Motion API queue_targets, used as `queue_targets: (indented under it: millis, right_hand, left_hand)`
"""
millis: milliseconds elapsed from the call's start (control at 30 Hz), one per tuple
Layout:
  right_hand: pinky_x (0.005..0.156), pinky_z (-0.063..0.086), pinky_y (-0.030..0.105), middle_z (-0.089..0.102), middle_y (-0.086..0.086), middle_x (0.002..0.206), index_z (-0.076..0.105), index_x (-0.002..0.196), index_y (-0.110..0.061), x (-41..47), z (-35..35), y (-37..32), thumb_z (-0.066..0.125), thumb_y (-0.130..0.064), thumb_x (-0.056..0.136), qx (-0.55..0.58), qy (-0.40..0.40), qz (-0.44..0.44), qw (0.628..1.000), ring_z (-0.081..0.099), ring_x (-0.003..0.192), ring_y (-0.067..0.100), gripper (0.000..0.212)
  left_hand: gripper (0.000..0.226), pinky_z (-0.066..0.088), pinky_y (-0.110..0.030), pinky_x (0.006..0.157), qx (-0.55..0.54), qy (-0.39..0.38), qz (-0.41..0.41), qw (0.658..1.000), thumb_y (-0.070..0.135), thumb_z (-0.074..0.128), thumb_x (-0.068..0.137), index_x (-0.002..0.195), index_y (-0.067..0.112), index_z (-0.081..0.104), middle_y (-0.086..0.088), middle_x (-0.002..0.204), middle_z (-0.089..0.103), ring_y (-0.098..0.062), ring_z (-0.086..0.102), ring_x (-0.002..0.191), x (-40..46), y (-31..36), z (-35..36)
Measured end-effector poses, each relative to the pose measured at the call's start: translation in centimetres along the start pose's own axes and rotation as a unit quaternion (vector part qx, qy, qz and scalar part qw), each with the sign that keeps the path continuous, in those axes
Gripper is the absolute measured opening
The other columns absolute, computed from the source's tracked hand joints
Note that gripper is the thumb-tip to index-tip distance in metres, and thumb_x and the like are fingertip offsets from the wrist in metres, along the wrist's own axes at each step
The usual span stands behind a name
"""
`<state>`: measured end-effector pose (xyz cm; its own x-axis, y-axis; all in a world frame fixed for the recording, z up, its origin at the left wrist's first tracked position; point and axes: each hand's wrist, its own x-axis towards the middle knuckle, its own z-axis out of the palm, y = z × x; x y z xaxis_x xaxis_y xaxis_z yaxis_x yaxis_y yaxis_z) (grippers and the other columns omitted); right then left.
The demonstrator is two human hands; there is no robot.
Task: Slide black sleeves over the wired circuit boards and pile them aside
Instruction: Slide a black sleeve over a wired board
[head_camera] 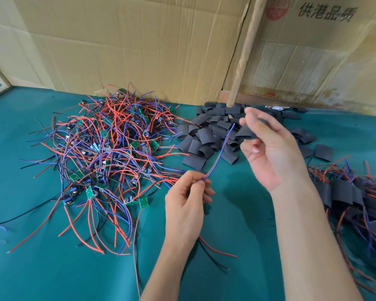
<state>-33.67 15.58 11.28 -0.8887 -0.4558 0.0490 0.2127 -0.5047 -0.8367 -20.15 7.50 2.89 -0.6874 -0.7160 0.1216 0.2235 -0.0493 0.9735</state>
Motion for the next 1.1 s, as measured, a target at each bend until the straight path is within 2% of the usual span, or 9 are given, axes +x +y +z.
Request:
queue_targets:
  millis: [200, 333, 433, 500, 600, 733, 900, 1000, 1100]
  right_hand:
    - [0.059, 0.047, 0.018, 0.072, 0.000, 0.082, 0.079, 0.091, -0.011, -0.1, -0.5, -0.6, 0.079, -0.010, 0.081, -0.001, 0.032, -0.043, 0.999, 0.058, 0.062, 0.007, 0.010]
    - [0.053, 0.045, 0.020, 0.071, -0.001, 0.071, 0.080, 0.078, -0.018, 0.3, -1.6, -0.3, 0.074, -0.002, 0.087, -0.163, 0.088, -0.029, 0.982, 0.060, 0.059, 0.011, 0.019]
    - [0.059, 0.047, 0.024, 0.075, -0.005, 0.078, 0.078, 0.084, -0.023, 0.4, -2.4, 0.3, 0.075, -0.012, 0.087, -0.386, 0.085, -0.002, 0.919, 0.064, 0.067, 0.012, 0.011]
    - [0.065, 0.050, 0.026, 0.078, -0.003, 0.090, 0.078, 0.093, -0.024, 0.2, -2.4, 0.4, 0.073, -0.021, 0.091, -0.434, 0.043, 0.025, 0.899, 0.068, 0.074, 0.012, 0.005]
    - [0.060, 0.054, 0.029, 0.078, 0.009, 0.108, 0.070, 0.116, -0.011, -0.3, -1.5, 0.3, 0.074, -0.028, 0.092, -0.270, -0.073, 0.110, 0.954, 0.073, 0.083, 0.020, 0.030]
    - [0.053, 0.047, 0.024, 0.078, 0.013, 0.110, 0.053, 0.135, -0.006, -0.9, -0.1, 1.2, 0.089, -0.017, 0.073, -0.258, -0.134, 0.120, 0.949, 0.070, 0.081, 0.019, 0.073]
    - [0.059, 0.054, 0.021, 0.078, 0.018, 0.092, 0.072, 0.111, 0.001, -0.9, 0.4, 1.4, 0.071, 0.002, 0.090, -0.246, -0.138, 0.065, 0.957, 0.067, 0.066, 0.016, 0.021]
    - [0.061, 0.056, 0.022, 0.078, 0.019, 0.087, 0.075, 0.100, 0.002, -1.2, 0.8, 2.4, 0.073, 0.003, 0.088, -0.303, -0.181, 0.080, 0.932, 0.068, 0.064, 0.017, 0.011]
    - [0.062, 0.056, 0.022, 0.078, 0.017, 0.086, 0.076, 0.095, 0.002, -0.9, 0.9, 2.8, 0.074, 0.001, 0.089, -0.326, -0.186, 0.083, 0.923, 0.069, 0.065, 0.017, 0.007]
  left_hand:
    - [0.020, 0.045, -0.017, 0.060, 0.009, 0.000, -0.003, 1.000, 0.016, 0.047, 0.083, 0.080, 0.006, 0.065, -0.011, 0.076, 0.069, -0.015, 0.059, 0.062, -0.1, 0.2, 0.0]
    - [0.020, 0.045, -0.020, 0.059, -0.005, 0.012, -0.016, 1.000, 0.016, 0.048, 0.084, 0.079, 0.008, 0.065, -0.010, 0.072, 0.069, -0.016, 0.059, 0.061, 0.0, 0.4, 0.0]
    - [0.023, 0.045, -0.022, 0.059, -0.004, 0.023, -0.018, 1.000, 0.002, 0.049, 0.096, 0.082, 0.008, 0.066, -0.008, 0.070, 0.069, -0.016, 0.059, 0.060, 0.1, 0.2, -0.1]
    - [0.030, 0.045, -0.021, 0.059, 0.002, 0.023, -0.019, 1.000, -0.006, 0.045, 0.099, 0.085, 0.008, 0.068, -0.008, 0.071, 0.069, -0.016, 0.059, 0.061, 0.1, 0.1, -0.2]
    - [0.024, 0.046, -0.020, 0.060, -0.002, 0.016, -0.013, 1.000, 0.001, 0.048, 0.095, 0.088, 0.008, 0.069, -0.008, 0.073, 0.070, -0.015, 0.061, 0.062, 0.0, 0.2, -0.1]
    - [0.022, 0.048, -0.020, 0.062, 0.000, 0.010, -0.010, 1.000, 0.010, 0.047, 0.085, 0.085, 0.006, 0.069, -0.015, 0.080, 0.071, -0.016, 0.064, 0.066, -0.2, 0.3, 0.1]
    - [0.022, 0.045, -0.024, 0.068, 0.046, 0.016, 0.003, 0.999, 0.023, 0.054, 0.080, 0.075, 0.013, 0.073, -0.007, 0.077, 0.072, -0.010, 0.058, 0.071, -0.3, 0.3, -0.1]
    - [0.025, 0.041, -0.027, 0.064, 0.070, 0.011, 0.033, 0.997, 0.039, 0.058, 0.087, 0.084, 0.020, 0.073, -0.014, 0.078, 0.067, -0.010, 0.052, 0.069, -0.5, 0.3, -0.2]
    - [0.020, 0.041, -0.027, 0.060, 0.095, 0.032, 0.055, 0.993, 0.032, 0.062, 0.095, 0.084, 0.022, 0.075, -0.007, 0.068, 0.065, -0.009, 0.050, 0.063, -0.5, 0.1, -0.3]
